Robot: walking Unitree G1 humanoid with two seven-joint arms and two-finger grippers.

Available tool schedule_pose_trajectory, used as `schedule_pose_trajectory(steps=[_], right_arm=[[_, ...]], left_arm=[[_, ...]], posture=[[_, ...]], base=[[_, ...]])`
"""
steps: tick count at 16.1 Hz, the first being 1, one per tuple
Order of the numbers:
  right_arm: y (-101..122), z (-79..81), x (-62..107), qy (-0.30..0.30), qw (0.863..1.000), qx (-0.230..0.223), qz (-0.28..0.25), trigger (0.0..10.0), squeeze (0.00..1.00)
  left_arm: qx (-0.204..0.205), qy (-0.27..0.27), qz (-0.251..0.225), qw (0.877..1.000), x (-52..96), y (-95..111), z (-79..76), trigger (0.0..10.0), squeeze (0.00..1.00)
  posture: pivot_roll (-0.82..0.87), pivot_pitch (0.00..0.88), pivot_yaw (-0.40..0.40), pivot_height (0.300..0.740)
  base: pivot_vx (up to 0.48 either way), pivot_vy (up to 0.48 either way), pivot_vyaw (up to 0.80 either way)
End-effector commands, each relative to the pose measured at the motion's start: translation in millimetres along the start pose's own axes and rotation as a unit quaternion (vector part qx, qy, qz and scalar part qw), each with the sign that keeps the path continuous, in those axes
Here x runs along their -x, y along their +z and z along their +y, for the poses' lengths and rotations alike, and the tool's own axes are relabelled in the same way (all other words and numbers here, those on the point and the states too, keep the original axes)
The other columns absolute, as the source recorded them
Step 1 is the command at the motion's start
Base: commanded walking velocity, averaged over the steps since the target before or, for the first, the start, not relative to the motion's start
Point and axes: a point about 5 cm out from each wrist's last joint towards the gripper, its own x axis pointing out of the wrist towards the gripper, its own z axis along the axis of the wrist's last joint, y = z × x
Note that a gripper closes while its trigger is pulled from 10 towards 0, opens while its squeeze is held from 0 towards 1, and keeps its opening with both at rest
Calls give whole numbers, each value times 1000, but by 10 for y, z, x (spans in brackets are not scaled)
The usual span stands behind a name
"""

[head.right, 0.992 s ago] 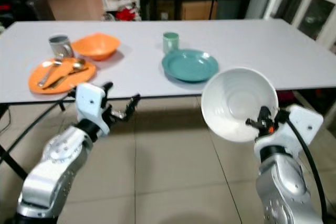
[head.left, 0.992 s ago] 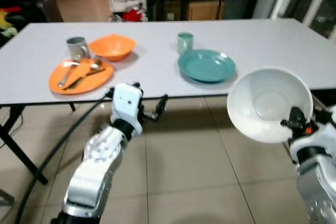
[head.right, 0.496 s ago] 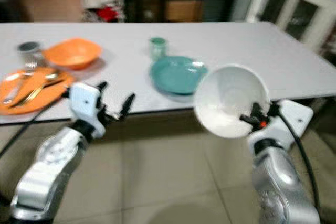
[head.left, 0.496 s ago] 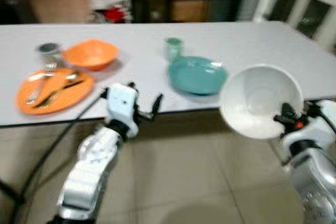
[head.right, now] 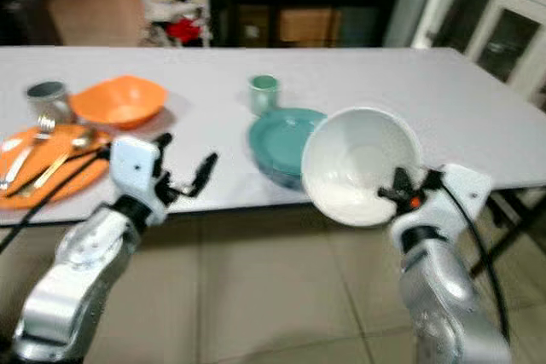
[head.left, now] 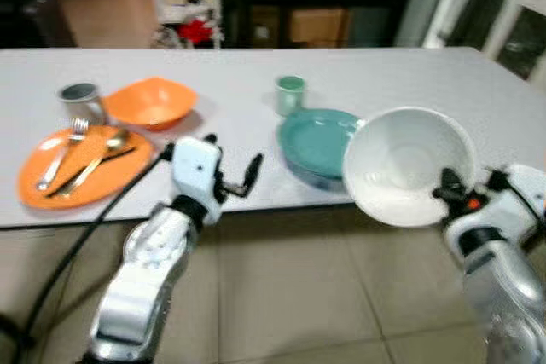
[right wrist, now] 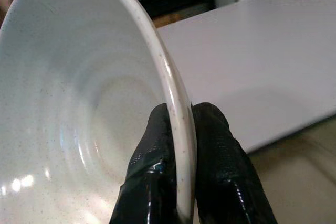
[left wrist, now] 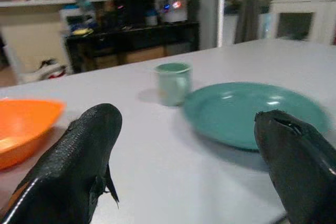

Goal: Setting the table

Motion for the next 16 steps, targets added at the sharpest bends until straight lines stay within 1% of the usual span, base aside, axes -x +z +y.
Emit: schedule_pose_trajectory(steps=[1,4,11,13,15,16], right_arm=[[80,-4,8,4,1000,0,-21,10000,0],[76,-35,8,0,1000,3,-13,10000,0],[90,-70,-44,-6,1000,17,-9,10000,0],[123,-56,-105,11,1000,11,-2,10000,0],[125,-48,-172,27,999,-7,15,10000,0],[130,-77,-269,33,999,-5,37,10000,0]], left_arm=[[1,-5,0,1000,-7,12,-10,10000,0],[2,-11,0,1000,-20,11,-41,10000,0],[1,-14,1,1000,-14,10,-38,10000,0],[-1,-16,2,1000,-15,14,-37,10000,0],[-2,-20,5,1000,-17,12,-39,10000,0],[6,-33,8,999,-24,12,-49,10000,0]], posture=[[-12,0,-46,740],[-18,0,-44,740],[-9,0,-47,740],[-5,0,-47,740],[-4,0,-47,740],[-2,0,-46,740]], base=[[371,0,0],[371,0,0],[372,0,0],[360,0,0],[324,0,0],[0,0,0]])
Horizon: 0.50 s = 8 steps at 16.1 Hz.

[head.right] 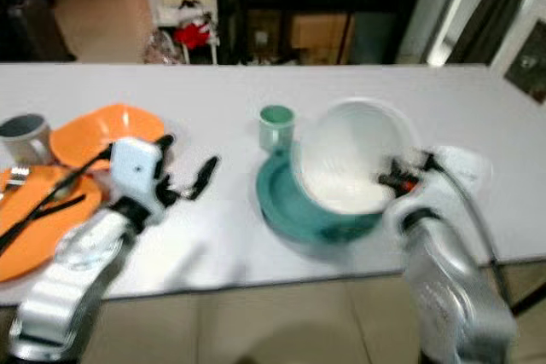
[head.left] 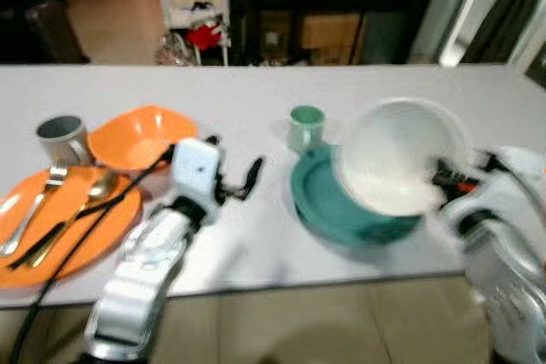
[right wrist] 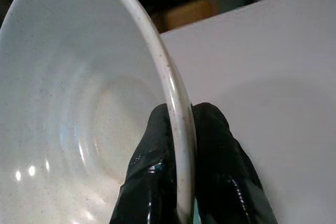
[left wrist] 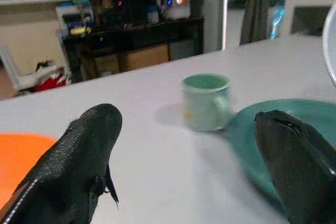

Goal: Setting the table

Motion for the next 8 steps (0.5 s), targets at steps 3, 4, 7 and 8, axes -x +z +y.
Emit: schedule_pose_trajectory(steps=[3,4,7,8], right_arm=[[18,-86,-176,20,997,-9,71,10000,0],[26,-69,-221,33,996,-20,79,10000,0],[10,-169,-460,24,987,-74,143,10000,0],[5,-190,-499,22,984,-87,154,10000,0]], left_arm=[[-6,-61,5,998,-45,48,-101,10000,0],[-6,-77,3,997,-42,63,-122,10000,0],[-17,-171,10,985,-33,134,-218,10000,0],[-21,-191,16,981,-30,139,-232,10000,0]], posture=[[-1,0,-41,740],[1,0,-40,740],[14,0,-47,740],[16,0,-49,740]], base=[[0,0,0],[0,0,0],[0,0,0],[0,0,0]])
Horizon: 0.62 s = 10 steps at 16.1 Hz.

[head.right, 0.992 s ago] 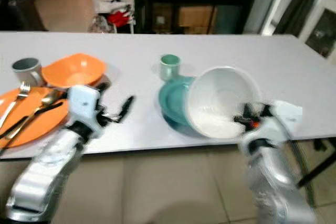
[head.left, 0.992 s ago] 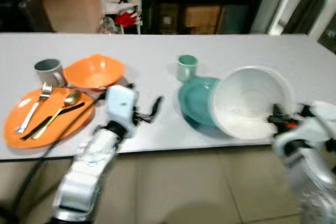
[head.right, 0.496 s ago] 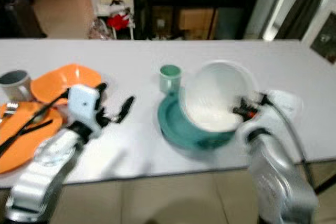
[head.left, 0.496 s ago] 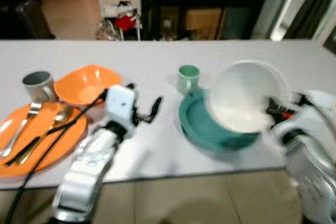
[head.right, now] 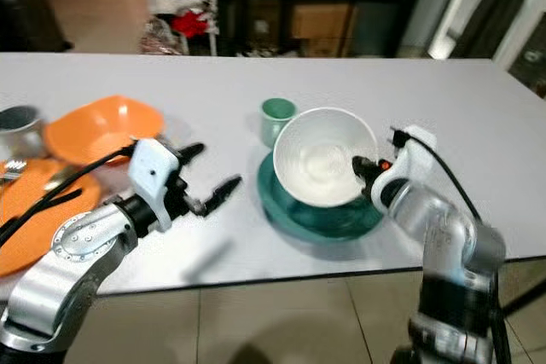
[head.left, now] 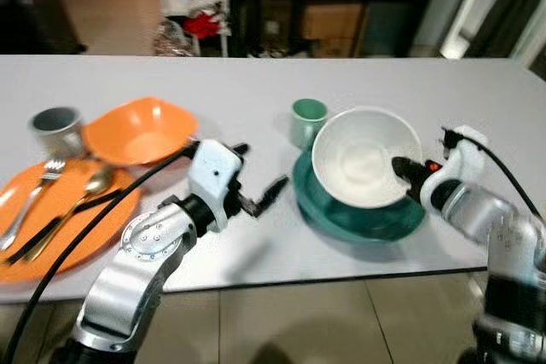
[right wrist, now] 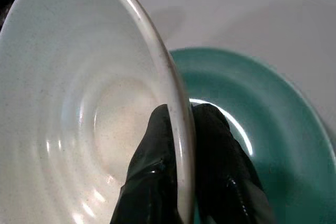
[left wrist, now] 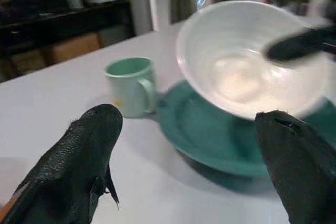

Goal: Setting the table

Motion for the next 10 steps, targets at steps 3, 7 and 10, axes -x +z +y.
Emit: schedule_pose_trajectory(steps=[3,7,10], right_arm=[[57,-168,-192,-14,997,-59,41,10000,0],[9,-203,-316,-22,990,-119,75,10000,0],[-89,-258,-369,-26,980,-168,99,10000,686]], left_arm=[[-13,-85,4,996,-33,83,-78,10000,0],[-8,-130,35,991,32,40,-117,10000,0],[-9,-137,39,990,51,28,-129,10000,0]], posture=[[18,0,-42,740],[28,0,-46,740],[30,0,-46,740]], base=[[0,0,0],[0,0,0],[0,0,0]])
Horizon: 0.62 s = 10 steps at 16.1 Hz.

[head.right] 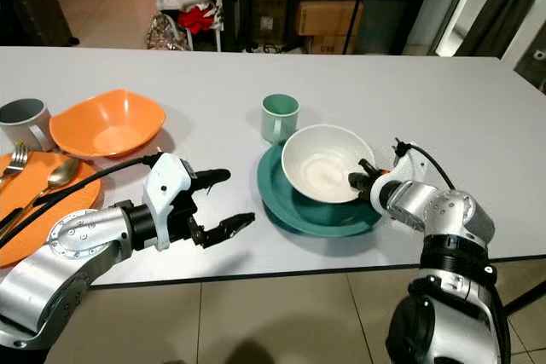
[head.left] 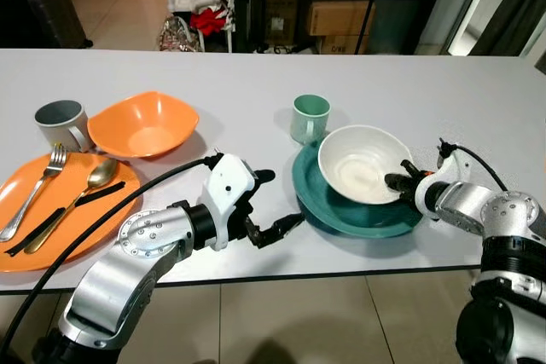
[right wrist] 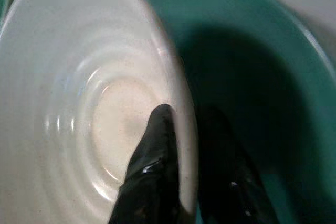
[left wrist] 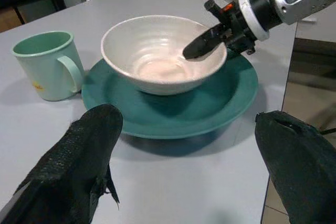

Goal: Setting the table

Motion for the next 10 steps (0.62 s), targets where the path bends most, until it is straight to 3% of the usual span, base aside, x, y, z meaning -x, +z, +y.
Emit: schedule_pose_trajectory(steps=[1,6,7,8,10], right_arm=[[15,-6,-6,-1,1000,-9,1,10000,976],[50,-31,89,8,999,-34,11,10000,1000],[79,-33,172,14,999,-33,11,10000,1000],[131,-12,390,32,999,-22,3,10000,1000],[137,-15,527,40,999,-15,-6,10000,1000]], left_arm=[[-4,-11,-5,1000,9,43,-24,10000,0],[-8,-13,-3,1000,15,70,6,10000,0],[-8,-13,-4,1000,19,79,13,10000,0],[-8,-9,-7,1000,32,90,24,10000,0],[-5,-7,-9,1000,41,90,21,10000,0]], posture=[[30,0,-44,740],[29,0,-39,740],[29,0,-39,740],[28,0,-40,740],[26,0,-39,740]], base=[[0,0,0],[0,0,0],[0,0,0],[0,0,0],[0,0,0]])
